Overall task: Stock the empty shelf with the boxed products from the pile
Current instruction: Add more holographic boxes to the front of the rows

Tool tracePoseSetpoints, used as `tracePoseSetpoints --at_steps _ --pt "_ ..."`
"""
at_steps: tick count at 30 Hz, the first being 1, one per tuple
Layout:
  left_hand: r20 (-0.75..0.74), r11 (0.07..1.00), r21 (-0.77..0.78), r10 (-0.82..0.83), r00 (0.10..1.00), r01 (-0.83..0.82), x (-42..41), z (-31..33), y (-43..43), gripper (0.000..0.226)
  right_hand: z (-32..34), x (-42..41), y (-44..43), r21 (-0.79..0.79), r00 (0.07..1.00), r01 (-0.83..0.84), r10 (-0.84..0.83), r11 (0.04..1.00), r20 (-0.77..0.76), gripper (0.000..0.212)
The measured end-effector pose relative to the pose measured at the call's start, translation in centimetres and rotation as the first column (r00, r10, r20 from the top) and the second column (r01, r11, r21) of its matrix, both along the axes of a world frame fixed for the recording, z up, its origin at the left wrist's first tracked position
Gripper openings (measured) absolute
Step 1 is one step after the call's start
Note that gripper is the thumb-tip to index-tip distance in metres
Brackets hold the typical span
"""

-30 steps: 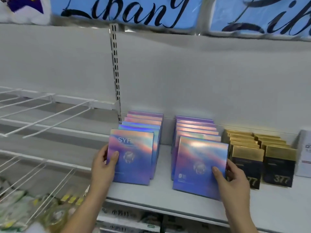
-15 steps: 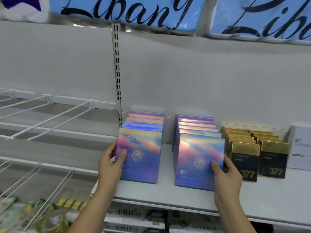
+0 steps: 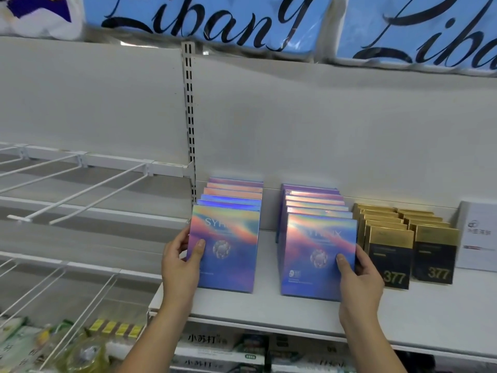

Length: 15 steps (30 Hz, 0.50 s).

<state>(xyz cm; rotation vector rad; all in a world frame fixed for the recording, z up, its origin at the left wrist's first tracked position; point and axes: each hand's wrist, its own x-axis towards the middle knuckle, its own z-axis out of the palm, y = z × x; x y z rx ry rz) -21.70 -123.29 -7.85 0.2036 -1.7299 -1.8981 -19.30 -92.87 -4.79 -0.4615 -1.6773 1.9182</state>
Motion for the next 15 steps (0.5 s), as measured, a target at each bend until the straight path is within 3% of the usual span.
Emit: tracePoseSetpoints --at_steps 11,15 --pt "0.0 1.0 -0.016 0.024 1.0 -0.024 0.5 0.3 0.4 0.035 0.2 0.6 -0.1 0.024 1.0 -0.021 0.021 1.0 0.005 0.033" --pt "-0.04 0.999 0.029 0.02 0.999 -0.019 1.9 1.3 0.1 0.03 1.9 2.7 -0.1 0.087 0.997 -0.026 0.032 0.996 -0.068 0.042"
